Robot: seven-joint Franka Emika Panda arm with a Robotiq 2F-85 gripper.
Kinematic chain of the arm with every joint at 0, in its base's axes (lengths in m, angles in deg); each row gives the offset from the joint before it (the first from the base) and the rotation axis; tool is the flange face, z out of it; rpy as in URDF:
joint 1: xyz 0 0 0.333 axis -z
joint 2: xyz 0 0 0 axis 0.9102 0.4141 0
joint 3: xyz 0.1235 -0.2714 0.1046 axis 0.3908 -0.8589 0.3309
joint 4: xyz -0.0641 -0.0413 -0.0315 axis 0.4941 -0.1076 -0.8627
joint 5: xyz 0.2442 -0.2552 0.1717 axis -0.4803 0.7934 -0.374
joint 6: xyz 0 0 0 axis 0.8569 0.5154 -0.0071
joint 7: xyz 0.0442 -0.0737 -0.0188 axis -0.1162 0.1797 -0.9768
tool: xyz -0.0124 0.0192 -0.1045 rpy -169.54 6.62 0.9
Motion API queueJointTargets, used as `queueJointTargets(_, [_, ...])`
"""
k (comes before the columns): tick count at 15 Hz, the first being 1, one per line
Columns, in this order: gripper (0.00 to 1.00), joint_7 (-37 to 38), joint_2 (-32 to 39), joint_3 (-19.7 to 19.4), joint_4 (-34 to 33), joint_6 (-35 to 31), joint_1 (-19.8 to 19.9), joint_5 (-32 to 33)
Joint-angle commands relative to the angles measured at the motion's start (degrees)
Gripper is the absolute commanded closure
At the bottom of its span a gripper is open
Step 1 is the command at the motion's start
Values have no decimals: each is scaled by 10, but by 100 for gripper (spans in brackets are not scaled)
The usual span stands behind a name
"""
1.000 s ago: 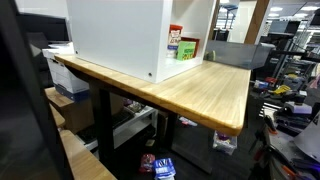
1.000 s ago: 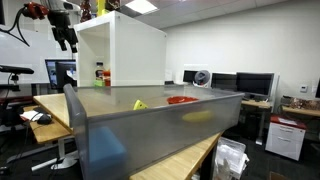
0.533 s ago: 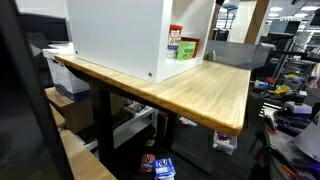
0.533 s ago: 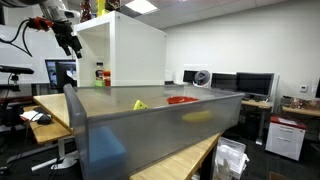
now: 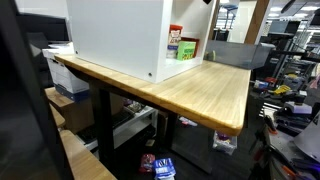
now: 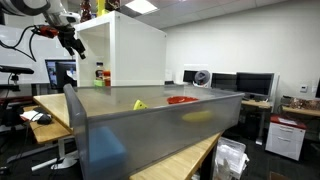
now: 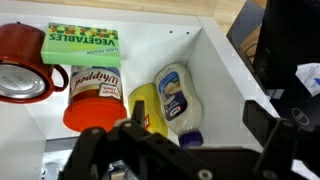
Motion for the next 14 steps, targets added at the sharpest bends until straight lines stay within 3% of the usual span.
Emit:
queueJointTargets(1, [0,-42,49,-22,-11,-59,-21,-33])
queueJointTargets(3, [0,-56,79,-31,-26,-65,-31,-39])
queueJointTargets(4, [0,-23,36,-12,-6,-45,-12,-21])
queueJointTargets(10, [0,-25,44,-13,-9,-47,-12,-21])
queueJointTargets(14, [0,-13,68,-7,7,-125,-17,-35])
